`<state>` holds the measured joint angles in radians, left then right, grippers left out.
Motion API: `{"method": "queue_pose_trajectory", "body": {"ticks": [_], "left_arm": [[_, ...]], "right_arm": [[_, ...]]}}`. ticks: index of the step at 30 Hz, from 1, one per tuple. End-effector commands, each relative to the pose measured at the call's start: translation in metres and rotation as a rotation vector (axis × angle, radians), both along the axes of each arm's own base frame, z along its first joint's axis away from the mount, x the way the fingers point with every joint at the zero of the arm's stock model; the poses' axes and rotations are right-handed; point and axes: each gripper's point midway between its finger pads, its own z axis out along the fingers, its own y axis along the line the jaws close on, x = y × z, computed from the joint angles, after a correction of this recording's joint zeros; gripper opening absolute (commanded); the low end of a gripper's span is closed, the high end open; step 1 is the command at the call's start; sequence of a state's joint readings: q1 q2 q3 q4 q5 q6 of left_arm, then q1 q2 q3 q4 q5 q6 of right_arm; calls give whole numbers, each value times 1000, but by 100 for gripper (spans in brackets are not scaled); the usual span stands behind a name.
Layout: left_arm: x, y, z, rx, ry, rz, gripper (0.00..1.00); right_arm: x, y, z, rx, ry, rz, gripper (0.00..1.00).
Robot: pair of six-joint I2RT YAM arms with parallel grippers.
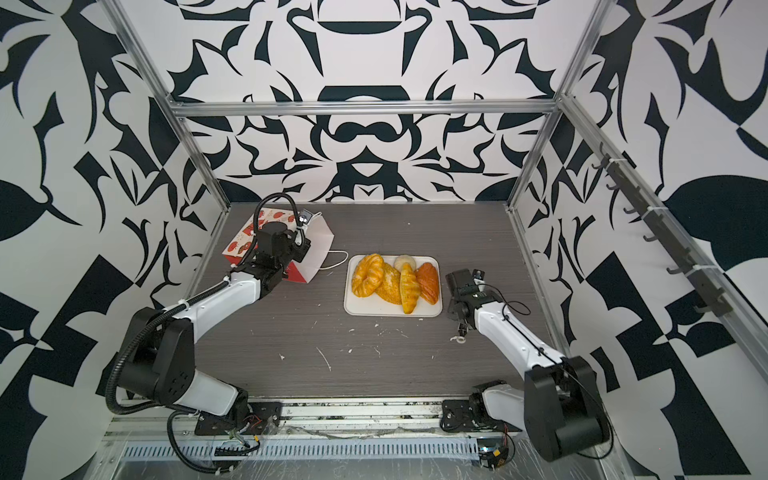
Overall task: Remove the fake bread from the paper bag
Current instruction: 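Open the right tongs and draw them back from the tray, then lift the paper bag by its handle with the left gripper, moving it farther away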
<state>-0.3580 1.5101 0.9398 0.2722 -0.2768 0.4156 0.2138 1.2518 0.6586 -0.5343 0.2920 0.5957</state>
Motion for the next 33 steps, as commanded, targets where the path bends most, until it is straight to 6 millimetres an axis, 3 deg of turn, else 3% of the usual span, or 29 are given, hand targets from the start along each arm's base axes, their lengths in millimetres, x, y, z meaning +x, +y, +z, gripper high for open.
{"method": "queue_pose_trajectory", "body": {"ticks": [1,5,8,16,20,29,33], "left_arm": [[0,5,13,-24,-41,17,8],[-1,6,13,-23,-40,20,8],[-1,7,15,-24,-45,21,8],[2,6,26,-35,-52,22,8],[4,4,45,-63,-75,23,9],[13,-10,108,-211,-140,0,9],[17,-17,134,-300,-160,-11,9]], "right_arm": [[20,5,-1,57,-38,0,37],[19,3,-16,82,9,-25,40],[17,8,-21,119,29,-22,49],[16,7,-13,128,21,-38,63],[13,4,-4,120,-8,-56,71],[12,-5,22,87,-108,-68,71],[13,-4,24,95,-121,-61,71]]}}
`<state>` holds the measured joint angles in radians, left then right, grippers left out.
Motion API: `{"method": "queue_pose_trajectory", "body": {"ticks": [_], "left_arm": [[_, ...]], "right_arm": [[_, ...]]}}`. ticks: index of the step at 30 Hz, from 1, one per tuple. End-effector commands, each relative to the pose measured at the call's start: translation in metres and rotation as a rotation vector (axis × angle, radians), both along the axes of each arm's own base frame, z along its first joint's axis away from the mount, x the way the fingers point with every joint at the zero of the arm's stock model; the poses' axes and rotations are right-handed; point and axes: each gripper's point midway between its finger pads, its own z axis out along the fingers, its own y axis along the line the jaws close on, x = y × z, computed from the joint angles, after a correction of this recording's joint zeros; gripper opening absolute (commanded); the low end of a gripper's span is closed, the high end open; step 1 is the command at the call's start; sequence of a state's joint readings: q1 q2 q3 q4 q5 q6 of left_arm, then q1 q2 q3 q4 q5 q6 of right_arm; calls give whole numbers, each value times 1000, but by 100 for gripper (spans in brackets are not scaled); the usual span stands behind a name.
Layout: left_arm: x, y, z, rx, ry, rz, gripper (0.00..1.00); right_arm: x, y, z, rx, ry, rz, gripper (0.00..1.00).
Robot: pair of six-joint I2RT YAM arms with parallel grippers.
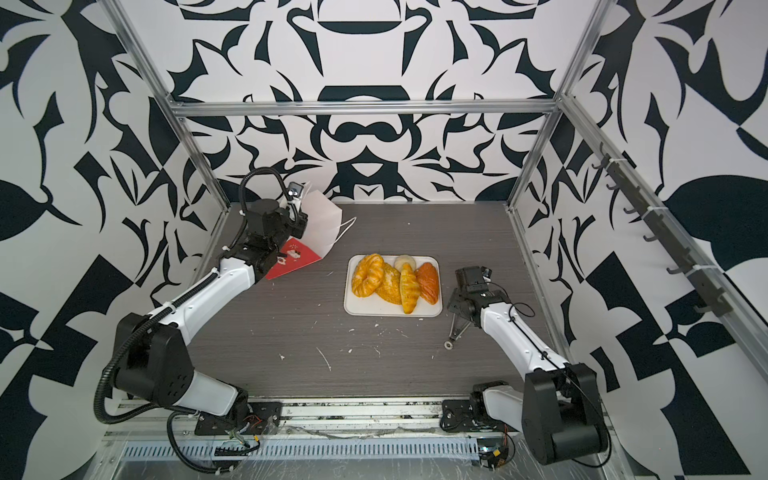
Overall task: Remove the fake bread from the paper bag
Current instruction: 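Lift the paper bag by its handle with the left gripper, moving it farther away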
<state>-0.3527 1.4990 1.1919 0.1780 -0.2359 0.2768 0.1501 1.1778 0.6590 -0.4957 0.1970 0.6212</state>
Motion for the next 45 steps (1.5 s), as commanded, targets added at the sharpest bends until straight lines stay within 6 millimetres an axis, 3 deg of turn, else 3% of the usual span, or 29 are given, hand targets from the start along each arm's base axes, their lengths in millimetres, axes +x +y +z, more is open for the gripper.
{"method": "queue_pose_trajectory", "body": {"ticks": [1,9,17,25,35,45], "left_arm": [[-1,-5,36,-120,-36,-17,9],[-3,-6,51,-281,-24,-3,10],[1,7,25,-317,25,86,10],[9,32,-7,-348,75,148,11],[12,40,-9,-364,54,185,11],[-8,91,-26,-331,51,343,18]], "right_arm": [[1,-5,5,-19,-21,-15,71],[3,-2,2,-1,-36,-9,71],[7,6,0,37,-37,17,70],[7,10,-3,59,-38,20,70],[5,11,-2,67,-47,21,70],[6,15,-8,85,-39,29,69]]}}
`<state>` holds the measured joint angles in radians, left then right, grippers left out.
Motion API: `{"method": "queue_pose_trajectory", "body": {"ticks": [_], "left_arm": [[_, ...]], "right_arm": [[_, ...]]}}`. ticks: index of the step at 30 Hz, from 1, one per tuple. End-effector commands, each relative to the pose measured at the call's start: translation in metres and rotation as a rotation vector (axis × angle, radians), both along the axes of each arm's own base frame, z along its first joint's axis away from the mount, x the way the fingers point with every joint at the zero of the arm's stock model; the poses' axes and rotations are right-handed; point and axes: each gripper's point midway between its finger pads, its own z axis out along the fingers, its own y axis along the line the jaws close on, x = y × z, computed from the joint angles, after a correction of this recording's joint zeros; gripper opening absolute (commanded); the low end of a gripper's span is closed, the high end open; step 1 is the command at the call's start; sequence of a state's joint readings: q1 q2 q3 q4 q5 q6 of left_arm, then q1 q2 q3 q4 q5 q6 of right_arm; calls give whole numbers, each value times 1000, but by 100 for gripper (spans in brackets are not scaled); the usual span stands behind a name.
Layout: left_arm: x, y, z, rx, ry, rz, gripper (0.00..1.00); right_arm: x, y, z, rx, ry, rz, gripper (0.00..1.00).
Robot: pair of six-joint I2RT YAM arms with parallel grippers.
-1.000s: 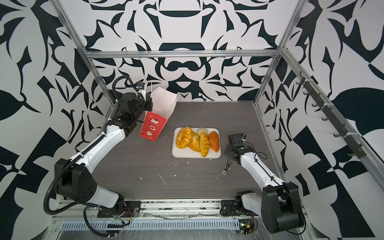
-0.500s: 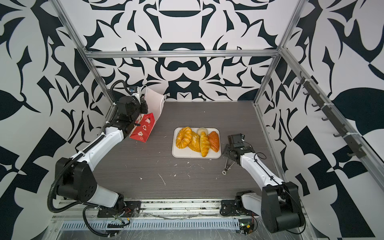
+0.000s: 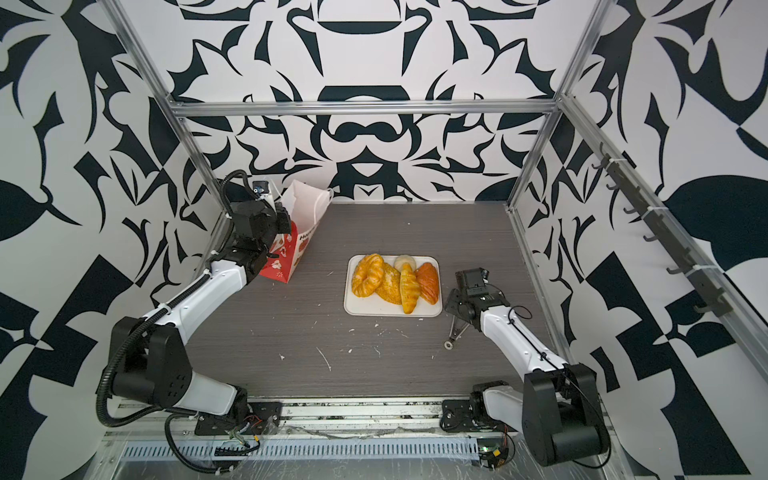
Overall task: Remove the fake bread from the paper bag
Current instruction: 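Lift the paper bag by its handle with the left gripper, moving it farther away, then set the paper bag upright on the table with the left gripper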
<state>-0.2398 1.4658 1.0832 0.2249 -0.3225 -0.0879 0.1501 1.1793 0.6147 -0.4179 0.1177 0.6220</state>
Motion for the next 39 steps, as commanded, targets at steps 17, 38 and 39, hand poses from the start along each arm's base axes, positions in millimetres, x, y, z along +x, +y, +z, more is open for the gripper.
{"method": "queue_pose_trajectory", "body": {"ticks": [17,38,39], "left_arm": [[-39,30,16,-2,-35,66,20],[21,-34,76,-356,-178,-163,0],[22,-34,77,-375,-184,-158,0]], "right_arm": [[6,4,-4,23,-4,3,69],[3,9,-13,58,-6,5,68],[4,9,-13,59,-6,5,68]]}}
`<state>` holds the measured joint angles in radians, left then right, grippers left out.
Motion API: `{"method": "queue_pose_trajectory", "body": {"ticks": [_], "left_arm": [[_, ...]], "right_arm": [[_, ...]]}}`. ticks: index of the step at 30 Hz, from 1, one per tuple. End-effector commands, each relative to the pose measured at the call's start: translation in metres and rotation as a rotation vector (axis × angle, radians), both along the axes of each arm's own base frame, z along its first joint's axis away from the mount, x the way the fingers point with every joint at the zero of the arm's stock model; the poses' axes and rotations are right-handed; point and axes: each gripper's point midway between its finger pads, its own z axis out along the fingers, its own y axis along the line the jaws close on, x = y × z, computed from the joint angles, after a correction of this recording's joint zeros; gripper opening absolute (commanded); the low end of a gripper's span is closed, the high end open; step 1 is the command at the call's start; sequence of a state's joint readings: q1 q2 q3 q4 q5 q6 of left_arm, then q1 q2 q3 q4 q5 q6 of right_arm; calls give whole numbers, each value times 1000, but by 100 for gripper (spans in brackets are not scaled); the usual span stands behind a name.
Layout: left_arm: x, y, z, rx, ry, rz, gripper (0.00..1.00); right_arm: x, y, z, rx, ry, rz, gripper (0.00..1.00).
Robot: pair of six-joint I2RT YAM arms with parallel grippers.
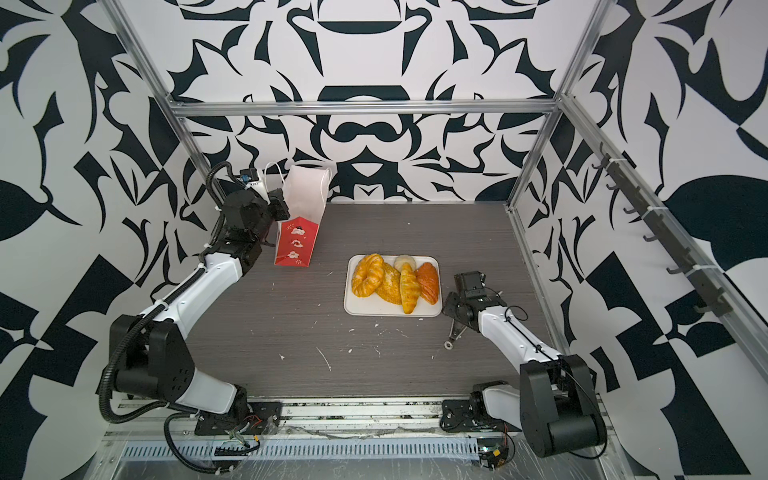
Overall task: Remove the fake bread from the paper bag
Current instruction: 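Set the paper bag upright on the table with the left gripper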
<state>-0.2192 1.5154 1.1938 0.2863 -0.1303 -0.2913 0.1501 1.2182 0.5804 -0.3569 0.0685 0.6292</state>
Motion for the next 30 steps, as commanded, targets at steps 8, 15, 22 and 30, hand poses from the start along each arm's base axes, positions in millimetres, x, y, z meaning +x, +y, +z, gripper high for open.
{"method": "queue_pose_trajectory", "body": {"ticks": [8,15,22,30], "left_arm": [[9,-4,17,-195,-45,8,0],[2,19,10,-58,-10,108,7],[-4,45,-17,2,74,166,19],[-20,64,-32,64,111,235,62]], "right_arm": [[7,4,3,31,-26,-6,68],[10,9,0,55,-23,5,67],[11,11,-2,67,-22,9,67],[12,14,-2,78,-26,15,67]]}}
